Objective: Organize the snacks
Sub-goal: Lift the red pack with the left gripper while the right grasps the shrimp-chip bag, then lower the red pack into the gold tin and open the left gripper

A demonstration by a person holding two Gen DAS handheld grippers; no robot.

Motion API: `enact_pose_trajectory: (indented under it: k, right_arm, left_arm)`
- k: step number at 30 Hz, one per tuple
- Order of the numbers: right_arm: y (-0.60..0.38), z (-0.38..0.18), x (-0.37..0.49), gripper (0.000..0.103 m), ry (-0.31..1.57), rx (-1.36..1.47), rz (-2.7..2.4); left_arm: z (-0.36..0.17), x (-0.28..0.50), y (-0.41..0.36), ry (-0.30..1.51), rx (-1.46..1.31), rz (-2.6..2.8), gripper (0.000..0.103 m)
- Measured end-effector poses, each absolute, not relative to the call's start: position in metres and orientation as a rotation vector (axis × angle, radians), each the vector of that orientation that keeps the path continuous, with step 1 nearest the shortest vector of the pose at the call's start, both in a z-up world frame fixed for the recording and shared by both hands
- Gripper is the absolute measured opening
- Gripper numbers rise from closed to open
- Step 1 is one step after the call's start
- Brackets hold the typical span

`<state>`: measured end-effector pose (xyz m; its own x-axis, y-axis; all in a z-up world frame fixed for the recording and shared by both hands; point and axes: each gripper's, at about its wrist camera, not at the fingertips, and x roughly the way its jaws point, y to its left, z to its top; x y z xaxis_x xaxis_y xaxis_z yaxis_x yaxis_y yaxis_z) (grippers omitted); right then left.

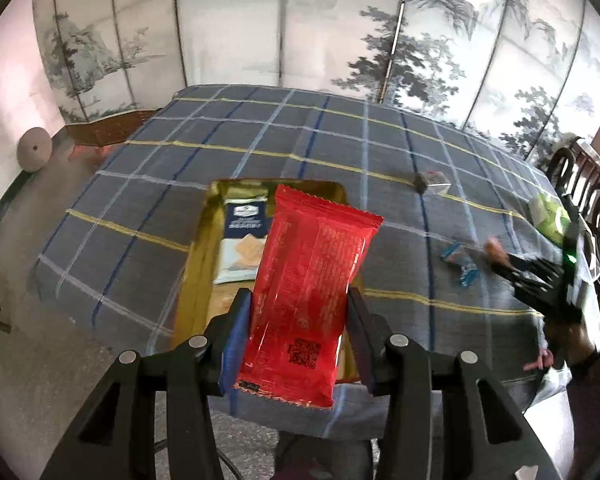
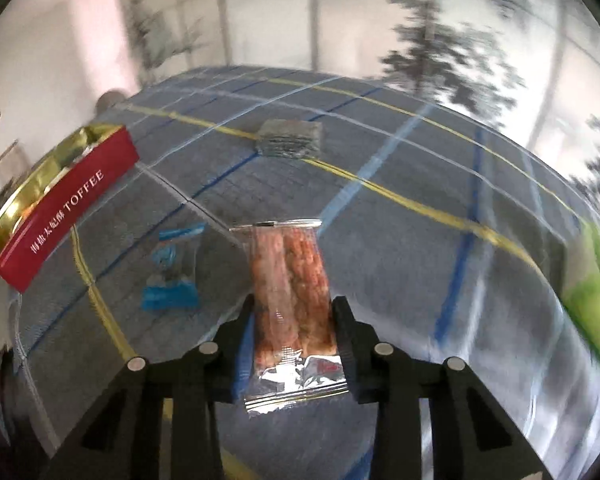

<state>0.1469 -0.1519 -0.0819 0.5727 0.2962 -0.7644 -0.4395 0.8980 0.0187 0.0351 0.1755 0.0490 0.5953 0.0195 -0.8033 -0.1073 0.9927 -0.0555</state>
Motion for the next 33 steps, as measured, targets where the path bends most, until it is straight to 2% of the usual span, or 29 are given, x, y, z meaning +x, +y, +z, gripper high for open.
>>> enact_pose_trajectory:
  k: [13,21,23,33]
  right_arm:
    - [-0.210,-0.088,0.108,0.037,0.854,-0.015,0.179]
    - [-0.213,-0.089,0.110,0.037,0.868,-0.011,0.158]
    - [-0.212,-0.089,0.111,0.037,0.869,-0.020,0.155]
    - [-0.209,-0.090,0.110,0.037,0.869,-0.027,0.152]
  left_arm:
    - [0.025,0.049,0.180,0.965,-0.113,0.045,0.042]
    - [0.002,0.077,0.173,0.982,-0.093,0.035,0.042]
    - [-0.004,0.083,0.171,0.986,-0.091,0.036,0.036]
    - [-0.012,0.088,0.172,0.985,-0.085,0.050,0.036]
